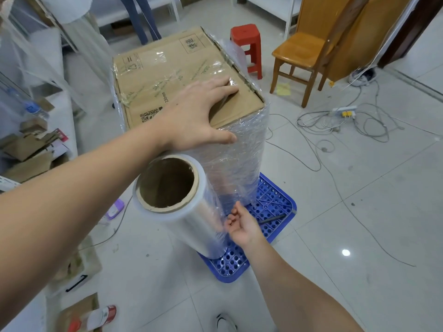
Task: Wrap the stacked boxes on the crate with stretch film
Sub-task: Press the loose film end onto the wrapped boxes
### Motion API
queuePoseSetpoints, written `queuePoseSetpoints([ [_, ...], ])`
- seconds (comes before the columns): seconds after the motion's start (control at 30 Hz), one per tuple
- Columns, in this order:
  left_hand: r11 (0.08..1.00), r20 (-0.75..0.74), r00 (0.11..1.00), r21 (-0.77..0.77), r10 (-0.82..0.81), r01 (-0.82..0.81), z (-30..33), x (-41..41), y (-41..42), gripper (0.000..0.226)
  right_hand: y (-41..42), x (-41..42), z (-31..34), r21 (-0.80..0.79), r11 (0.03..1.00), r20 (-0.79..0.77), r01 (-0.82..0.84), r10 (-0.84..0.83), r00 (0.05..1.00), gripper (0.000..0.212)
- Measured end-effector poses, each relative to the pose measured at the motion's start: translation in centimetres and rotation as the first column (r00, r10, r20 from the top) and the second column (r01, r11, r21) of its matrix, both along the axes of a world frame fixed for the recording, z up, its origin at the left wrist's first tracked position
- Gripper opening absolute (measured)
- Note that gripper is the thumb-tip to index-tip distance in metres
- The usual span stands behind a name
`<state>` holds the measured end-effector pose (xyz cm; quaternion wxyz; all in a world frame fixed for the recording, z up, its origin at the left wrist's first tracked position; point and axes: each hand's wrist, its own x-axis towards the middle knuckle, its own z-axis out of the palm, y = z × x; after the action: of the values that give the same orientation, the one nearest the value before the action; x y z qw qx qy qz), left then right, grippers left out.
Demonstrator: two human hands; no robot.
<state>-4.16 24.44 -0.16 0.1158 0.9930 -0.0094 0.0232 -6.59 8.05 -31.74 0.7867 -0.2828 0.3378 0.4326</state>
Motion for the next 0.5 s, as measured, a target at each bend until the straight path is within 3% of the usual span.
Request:
queuePoseSetpoints([
  [0.2, 1.0, -0.002, 1.0, 0.005, -0.005, 0.005, 0.1, -0.1, 0.0, 0.106, -0.7, 0.1, -0.6, -0.121, 0.983, -0.028, 0.137, -0.141, 0.99, 0.022],
  [0.27, 1.0, -0.003, 1.0, 0.002, -0.005, 0.005, 0.1, 0.0, 0.0, 0.106, -1.5, 1.2, -0.4, -0.347, 0.933, 0.097, 0.098, -0.069, 0.993, 0.027],
  [0.3, 1.0, -0.002, 1.0, 0.0, -0.002, 0.002, 0.0, 0.0, 0.0, 0.106, -1.7, 1.6, -0.3, -0.56, 0.828, 0.193, 0.027, 0.099, 0.976, 0.038],
  [0.33, 1.0, -0.002, 1.0, -0.002, 0.002, -0.002, 0.0, 0.0, 0.0, 0.107, -1.9, 1.8, -0.5, -0.786, 0.619, 0.268, -0.007, 0.351, 0.897, 0.048],
  [0.37, 1.0, -0.001, 1.0, -0.001, 0.004, -0.004, 0.0, 0.0, 0.0, 0.107, -2.1, 2.0, -0.8, -0.914, 0.402, 0.295, 0.044, 0.589, 0.752, 0.052],
  [0.4, 1.0, -0.002, 1.0, 0.001, 0.003, -0.003, 0.0, 0.0, 0.1, 0.107, -2.4, 2.1, -1.3, -0.955, 0.257, 0.294, 0.147, 0.759, 0.581, 0.047],
  [0.43, 1.0, -0.002, 1.0, 0.002, 0.001, -0.001, -0.1, 0.0, 0.1, 0.108, -2.5, 2.4, -1.6, -0.945, 0.202, 0.299, 0.255, 0.851, 0.431, 0.035],
  [0.5, 1.0, -0.003, 1.0, -0.003, 0.003, -0.003, -0.1, 0.0, 0.1, 0.109, -3.0, 3.0, -2.2, -0.918, 0.181, 0.284, 0.352, 0.921, 0.267, 0.014],
])
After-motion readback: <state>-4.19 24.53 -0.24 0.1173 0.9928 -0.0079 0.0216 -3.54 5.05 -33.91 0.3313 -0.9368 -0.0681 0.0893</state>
